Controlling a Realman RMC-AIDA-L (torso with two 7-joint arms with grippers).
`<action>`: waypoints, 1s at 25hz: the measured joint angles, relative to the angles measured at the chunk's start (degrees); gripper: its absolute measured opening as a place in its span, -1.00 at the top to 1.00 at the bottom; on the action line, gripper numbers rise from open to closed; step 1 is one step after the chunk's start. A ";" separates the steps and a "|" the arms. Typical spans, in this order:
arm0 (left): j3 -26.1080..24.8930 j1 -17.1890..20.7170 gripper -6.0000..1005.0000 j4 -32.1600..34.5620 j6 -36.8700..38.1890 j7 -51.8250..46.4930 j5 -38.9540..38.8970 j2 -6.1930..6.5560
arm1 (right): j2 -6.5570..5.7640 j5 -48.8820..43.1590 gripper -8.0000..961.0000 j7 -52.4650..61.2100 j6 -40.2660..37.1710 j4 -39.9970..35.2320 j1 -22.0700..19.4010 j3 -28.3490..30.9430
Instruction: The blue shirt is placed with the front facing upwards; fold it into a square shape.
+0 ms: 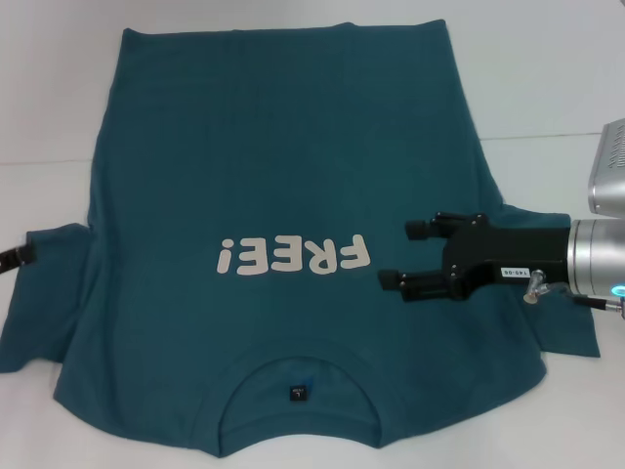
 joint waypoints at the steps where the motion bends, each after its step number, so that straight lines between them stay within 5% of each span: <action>1: -0.05 -0.03 -0.85 0.00 -0.28 -0.16 0.83 0.00 | 0.00 0.00 -0.95 0.00 0.00 0.00 0.00 -0.01; 25: 1.04 -2.86 -0.85 -4.62 -8.56 2.61 7.44 -1.27 | -0.09 -0.22 -0.94 -0.70 1.48 0.18 0.65 -0.31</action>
